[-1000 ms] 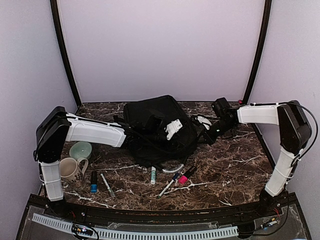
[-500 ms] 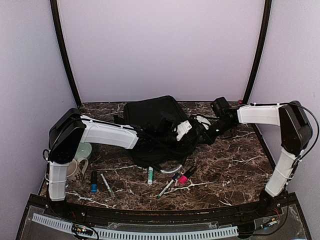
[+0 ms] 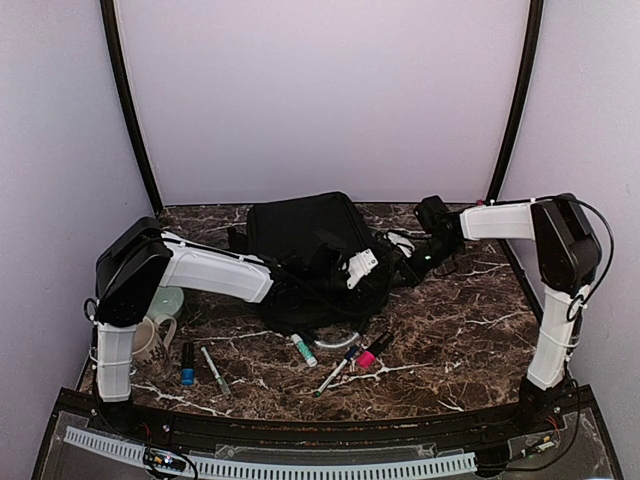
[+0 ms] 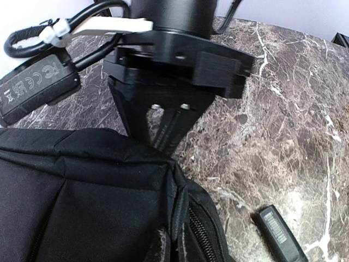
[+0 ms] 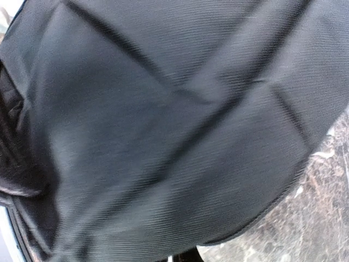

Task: Pack the student bag
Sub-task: Zip the student bag at the center of the board.

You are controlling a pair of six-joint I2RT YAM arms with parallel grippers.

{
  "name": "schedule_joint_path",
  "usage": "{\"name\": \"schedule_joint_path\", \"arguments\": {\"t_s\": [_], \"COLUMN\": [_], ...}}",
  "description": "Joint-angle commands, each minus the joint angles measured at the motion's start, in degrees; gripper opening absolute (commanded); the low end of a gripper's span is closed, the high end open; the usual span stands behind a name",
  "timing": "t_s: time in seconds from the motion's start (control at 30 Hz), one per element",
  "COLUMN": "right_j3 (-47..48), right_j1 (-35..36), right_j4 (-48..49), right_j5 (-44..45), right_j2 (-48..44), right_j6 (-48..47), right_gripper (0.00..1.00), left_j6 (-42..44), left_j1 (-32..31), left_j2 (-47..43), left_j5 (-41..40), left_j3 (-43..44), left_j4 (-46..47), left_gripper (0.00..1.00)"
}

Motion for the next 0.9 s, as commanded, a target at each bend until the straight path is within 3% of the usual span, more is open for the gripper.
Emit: {"name": "schedule_joint_path", "arguments": {"t_s": [0.0, 0.53, 0.73, 0.8, 0.87], "right_j3": [4.25, 19.24, 20.49, 19.77, 18.59], "right_j1": [-1.34, -2.06, -2.17, -2.49, -3.03], "right_j4": [1.84, 0.61, 0.87, 1.03, 0.78], "right_j5": [0.06, 5.40, 7.25, 8.14, 8.29], "right_j2": [2.57, 14.34, 15.26, 14.36, 12.20], "right_j6": [1.44, 4.86, 6.54, 7.01, 7.05], "right_gripper": [0.00, 0.00, 0.02, 0.14, 0.26], "left_j6": [0.72, 2.94, 2.67, 2.37, 1.81], "left_j1": [-0.07, -0.16, -0.16, -0.16, -0.16], "left_j2": [-5.27, -7.07, -7.27, -7.69, -8.73], "left_j5": [1.99, 3.52, 2.34, 1.16, -0.76], "left_j3": [-2.39, -3.93, -4.38, -4.12, -3.76], "left_j4": [-1.07, -1.83, -1.95, -2.20, -3.14], "left_gripper": [0.00, 0.00, 0.00, 0.10, 0.27]}}
